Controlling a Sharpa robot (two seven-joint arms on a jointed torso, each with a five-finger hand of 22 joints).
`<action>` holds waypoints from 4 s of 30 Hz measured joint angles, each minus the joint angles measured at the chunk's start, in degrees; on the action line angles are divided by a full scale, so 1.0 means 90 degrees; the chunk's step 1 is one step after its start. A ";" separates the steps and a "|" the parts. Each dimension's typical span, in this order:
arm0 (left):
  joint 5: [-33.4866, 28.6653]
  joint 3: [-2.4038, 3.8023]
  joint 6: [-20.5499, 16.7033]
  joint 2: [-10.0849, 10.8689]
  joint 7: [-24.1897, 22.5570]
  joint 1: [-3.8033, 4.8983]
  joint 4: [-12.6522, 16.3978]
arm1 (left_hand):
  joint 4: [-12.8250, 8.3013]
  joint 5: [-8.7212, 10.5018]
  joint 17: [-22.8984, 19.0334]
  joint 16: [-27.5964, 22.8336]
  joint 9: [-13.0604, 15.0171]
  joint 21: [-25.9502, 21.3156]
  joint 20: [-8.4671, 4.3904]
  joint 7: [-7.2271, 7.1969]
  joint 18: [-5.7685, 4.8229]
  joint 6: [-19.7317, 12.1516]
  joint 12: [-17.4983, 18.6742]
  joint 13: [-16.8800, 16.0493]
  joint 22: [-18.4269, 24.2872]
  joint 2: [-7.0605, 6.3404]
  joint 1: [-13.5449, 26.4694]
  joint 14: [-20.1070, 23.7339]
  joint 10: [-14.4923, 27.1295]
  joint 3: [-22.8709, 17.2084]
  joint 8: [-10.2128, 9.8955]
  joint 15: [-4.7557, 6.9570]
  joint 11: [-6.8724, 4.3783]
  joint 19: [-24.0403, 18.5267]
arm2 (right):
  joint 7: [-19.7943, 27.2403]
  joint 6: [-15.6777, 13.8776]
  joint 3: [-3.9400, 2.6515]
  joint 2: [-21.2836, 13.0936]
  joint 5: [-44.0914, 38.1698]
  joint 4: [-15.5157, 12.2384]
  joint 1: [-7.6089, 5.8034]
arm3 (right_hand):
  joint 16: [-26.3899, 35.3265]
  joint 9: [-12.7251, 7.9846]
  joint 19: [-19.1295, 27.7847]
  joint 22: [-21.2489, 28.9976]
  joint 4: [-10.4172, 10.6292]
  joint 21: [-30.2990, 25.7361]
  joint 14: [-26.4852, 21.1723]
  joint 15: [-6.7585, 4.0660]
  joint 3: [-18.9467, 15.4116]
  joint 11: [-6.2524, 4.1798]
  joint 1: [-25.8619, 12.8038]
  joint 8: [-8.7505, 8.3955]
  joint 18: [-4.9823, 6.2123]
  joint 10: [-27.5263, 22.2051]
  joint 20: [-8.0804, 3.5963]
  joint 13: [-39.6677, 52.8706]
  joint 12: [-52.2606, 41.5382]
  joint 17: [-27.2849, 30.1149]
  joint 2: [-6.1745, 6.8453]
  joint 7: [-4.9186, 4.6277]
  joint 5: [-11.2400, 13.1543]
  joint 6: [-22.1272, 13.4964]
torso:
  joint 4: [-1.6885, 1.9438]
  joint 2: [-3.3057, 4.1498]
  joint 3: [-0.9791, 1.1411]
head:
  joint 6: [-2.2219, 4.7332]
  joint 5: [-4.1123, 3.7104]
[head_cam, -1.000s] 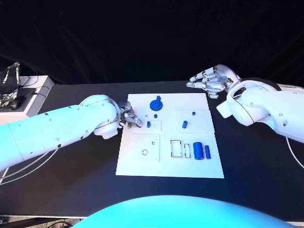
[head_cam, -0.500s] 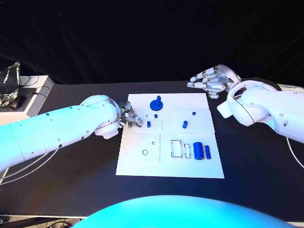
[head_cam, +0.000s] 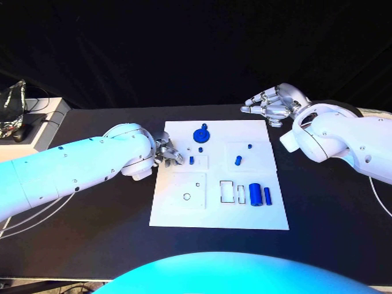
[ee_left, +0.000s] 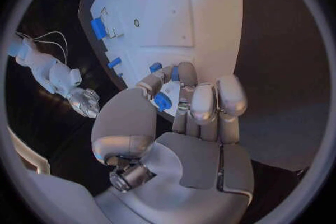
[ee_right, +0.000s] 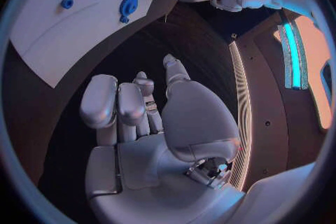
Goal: Assemble the parts on the task board
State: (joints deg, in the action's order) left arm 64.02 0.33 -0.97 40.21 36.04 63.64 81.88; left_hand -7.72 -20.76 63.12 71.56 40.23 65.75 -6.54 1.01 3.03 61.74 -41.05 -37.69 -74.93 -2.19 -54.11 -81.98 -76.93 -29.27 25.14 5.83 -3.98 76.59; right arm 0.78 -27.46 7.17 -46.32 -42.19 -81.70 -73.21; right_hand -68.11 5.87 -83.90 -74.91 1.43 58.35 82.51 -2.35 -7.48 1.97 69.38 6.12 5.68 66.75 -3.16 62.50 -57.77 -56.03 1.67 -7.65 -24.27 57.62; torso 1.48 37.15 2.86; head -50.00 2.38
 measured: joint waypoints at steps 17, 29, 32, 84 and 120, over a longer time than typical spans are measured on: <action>0.0003 0.0055 0.0049 0.0077 0.0028 -0.0044 0.0096 | 0.0000 0.0026 0.0009 0.0025 0.0142 -0.0001 0.0000 -0.0001 0.0000 0.0000 0.0000 0.0008 0.0001 0.0000 0.0000 0.0000 0.0001 0.0000 -0.0008 0.0000 0.0003 0.0000 | -0.0002 0.0014 0.0000 0.0002 -0.0014 0.0005 0.0005 | 0.0000 0.0000 0.0000 0.0001 0.0000 0.0000 0.0000 0.0000 0.0000 0.0000 0.0000 0.0000 0.0000 0.0000 0.0000 0.0011 0.0000 0.0006 0.0000 0.0008 0.0000 0.0008 | 0.0002 0.0002 -0.0011 | 0.0000 0.0002; -0.0073 0.0081 0.0218 -0.0075 0.0026 -0.0029 -0.0134 | -0.0033 0.0028 0.0015 0.0025 0.0785 -0.0001 0.0000 -0.0011 0.0000 0.0011 -0.0041 0.0016 0.0001 -0.0001 0.0000 0.0000 -0.0008 0.0020 -0.0039 -0.0001 0.0014 0.0000 | -0.0003 0.0022 0.0000 0.0012 -0.0020 0.0015 0.0006 | 0.0000 0.0000 0.0000 -0.0004 0.0000 0.0000 0.0000 0.0000 0.0000 0.0000 0.0000 0.0000 0.0000 0.0000 0.0000 0.0011 0.0000 0.0006 0.0000 0.0010 0.0000 0.0010 | 0.0000 0.0001 0.0000 | 0.0000 0.0007; -0.0097 0.0085 0.0273 -0.0099 0.0026 -0.0020 -0.0177 | -0.0050 -0.0001 0.0015 0.0025 0.0785 -0.0001 0.0000 -0.0012 0.0000 0.0012 -0.0042 0.0029 0.0001 -0.0039 -0.0039 0.0000 -0.0007 0.0039 -0.0039 -0.0001 0.0012 -0.0001 | -0.0003 0.0024 0.0000 0.0013 -0.0021 0.0016 0.0007 | 0.0000 0.0000 0.0000 -0.0004 0.0000 0.0000 0.0000 0.0000 0.0000 0.0000 0.0000 0.0000 0.0000 0.0000 0.0000 0.0010 0.0000 0.0006 0.0000 0.0010 0.0000 0.0010 | -0.0001 0.0001 0.0004 | 0.0000 0.0007; -0.0120 0.0062 0.0411 0.0032 0.0100 -0.0055 -0.0067 | 0.1896 0.0611 0.0008 0.0025 0.0918 -0.0056 0.0000 -0.0361 0.0000 0.0407 -0.0142 0.0068 0.0003 0.0094 -0.1024 0.0000 0.0074 0.4351 0.0000 -0.0001 -0.0065 -0.0001 | -0.0004 0.0049 0.0000 -0.0012 -0.0044 0.0021 0.0028 | 0.0036 0.0000 0.0000 -0.0001 0.0000 -0.0024 0.0000 0.0000 0.0000 0.0000 0.0000 0.0000 0.0000 0.0000 0.0000 0.0007 0.0000 0.0029 0.0000 -0.0006 0.0000 -0.0006 | 0.0002 0.0003 -0.0010 | 0.0000 -0.0023; -0.0946 0.0996 -0.0573 0.0912 -0.2429 -0.0684 0.0616 | 0.0425 0.1949 -0.4341 -0.4582 -0.2886 -0.5158 0.1034 0.0628 0.0102 -0.1034 0.2887 0.3567 0.2243 -0.0511 -0.2931 0.2245 0.2028 0.0977 -0.1911 -0.0997 0.1185 -0.2442 | 0.0304 -0.0082 0.0004 -0.0114 0.0056 0.0064 0.0060 | 0.0582 -0.0017 -0.0015 -0.0005 -0.0299 -0.0912 -0.0060 -0.0060 -0.0035 -0.0044 0.0117 0.0000 0.0000 -0.0288 -0.0015 -0.1276 0.1118 0.0395 -0.0117 0.0005 -0.0068 -0.0013 | -0.0001 -0.0003 -0.0015 | 0.0005 -0.0092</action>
State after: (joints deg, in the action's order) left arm 55.51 9.30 -6.13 48.41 14.18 57.48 87.42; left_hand -3.89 -3.21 24.05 30.32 14.26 19.33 2.76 6.66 3.95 52.43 -15.07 -5.58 -54.75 -6.80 -80.49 -61.78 -58.68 -20.48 7.94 -3.14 6.68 54.62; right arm 3.51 -28.20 7.21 -47.35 -41.69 -81.13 -72.68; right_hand -62.87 5.71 -84.03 -74.95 -1.26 50.14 81.98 -2.88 -7.79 1.57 70.43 6.12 5.68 64.15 -3.30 51.02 -47.70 -52.47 0.61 -7.60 -24.88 57.50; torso 1.47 37.12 2.72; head -49.95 1.55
